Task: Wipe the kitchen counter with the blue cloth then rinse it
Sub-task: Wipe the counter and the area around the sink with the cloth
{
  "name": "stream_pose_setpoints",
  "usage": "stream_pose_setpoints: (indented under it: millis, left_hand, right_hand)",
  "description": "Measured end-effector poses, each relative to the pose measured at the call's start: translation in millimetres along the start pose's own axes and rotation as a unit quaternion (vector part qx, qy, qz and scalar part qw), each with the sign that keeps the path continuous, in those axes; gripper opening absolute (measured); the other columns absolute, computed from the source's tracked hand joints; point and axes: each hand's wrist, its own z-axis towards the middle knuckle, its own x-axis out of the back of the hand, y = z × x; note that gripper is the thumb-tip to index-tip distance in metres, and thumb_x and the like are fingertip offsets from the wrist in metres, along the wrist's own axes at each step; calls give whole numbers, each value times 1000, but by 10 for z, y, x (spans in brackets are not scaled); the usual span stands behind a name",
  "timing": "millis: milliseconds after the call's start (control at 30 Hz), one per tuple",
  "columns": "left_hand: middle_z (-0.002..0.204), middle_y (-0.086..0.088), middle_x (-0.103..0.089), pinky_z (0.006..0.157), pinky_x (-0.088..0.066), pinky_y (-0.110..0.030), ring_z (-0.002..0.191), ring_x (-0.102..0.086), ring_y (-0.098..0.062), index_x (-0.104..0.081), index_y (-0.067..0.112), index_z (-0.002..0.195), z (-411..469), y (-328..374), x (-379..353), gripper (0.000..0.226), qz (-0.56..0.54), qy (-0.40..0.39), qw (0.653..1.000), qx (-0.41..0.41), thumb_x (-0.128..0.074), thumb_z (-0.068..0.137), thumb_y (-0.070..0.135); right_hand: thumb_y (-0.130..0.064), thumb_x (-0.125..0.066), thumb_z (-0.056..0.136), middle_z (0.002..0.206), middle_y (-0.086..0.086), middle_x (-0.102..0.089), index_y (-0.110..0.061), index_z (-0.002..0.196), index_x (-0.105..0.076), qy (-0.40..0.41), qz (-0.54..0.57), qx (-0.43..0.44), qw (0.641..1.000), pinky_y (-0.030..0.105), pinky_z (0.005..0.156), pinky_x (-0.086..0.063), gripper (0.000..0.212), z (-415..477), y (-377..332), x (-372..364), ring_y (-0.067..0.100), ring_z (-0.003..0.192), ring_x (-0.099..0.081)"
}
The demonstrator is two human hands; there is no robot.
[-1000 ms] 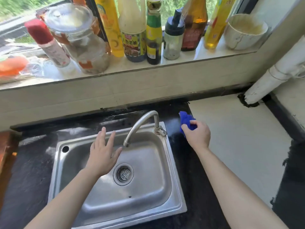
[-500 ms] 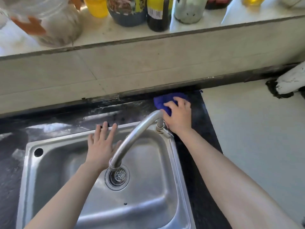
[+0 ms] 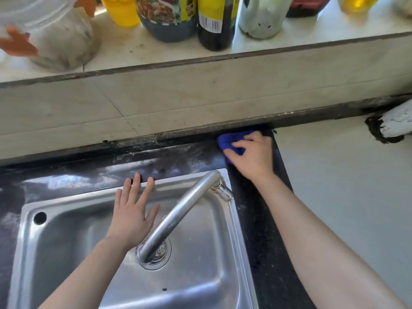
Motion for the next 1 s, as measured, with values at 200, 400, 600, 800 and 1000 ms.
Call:
stream_pose_setpoints:
  millis: [200,400,600,800,1000]
  left_hand:
    - [159,-15,-34,117,-20,-55,147,-27,-41,-39,21,152,46,78,-155,59,-34,154,988,-3,-41,96,40]
    - [161,-13,-31,119,-18,-55,149,-24,-40,-38,22,153,38,92,-294,56,-26,199,980,-15,-42,99,37]
    - [162,-14,-27,120,-17,-54,150,-21,-40,-29,23,156,33,14,-293,58,6,200,979,-31,-39,101,39]
    - [163,-13,-26,119,-18,-56,151,-19,-38,-37,21,154,19,55,-323,57,0,201,980,-11,-40,100,38]
    - [166,-12,-16,121,-10,-56,153,-8,-38,-29,22,157,-5,99,-253,65,-33,134,990,3,-33,95,40]
  right_hand:
    - [-37,-85,76,119,0,-59,-21,103,-80,-103,91,119,983,27,101,-37,31,-40,-254,-236,25,111,-44]
    - [-36,-87,75,121,1,-65,-20,102,-80,-48,22,38,998,17,97,-30,32,75,704,429,28,116,-55]
    - [-33,-83,82,129,5,-59,-20,108,-79,-203,33,207,957,23,101,-30,29,148,-136,-104,31,116,-46]
    - [-32,-77,88,136,2,-58,-22,113,-77,-301,45,280,911,19,98,-27,27,175,-423,-213,22,113,-43]
    - [-32,-83,81,132,-3,-58,-26,112,-77,-250,-32,159,954,31,106,-33,32,291,479,476,33,120,-50]
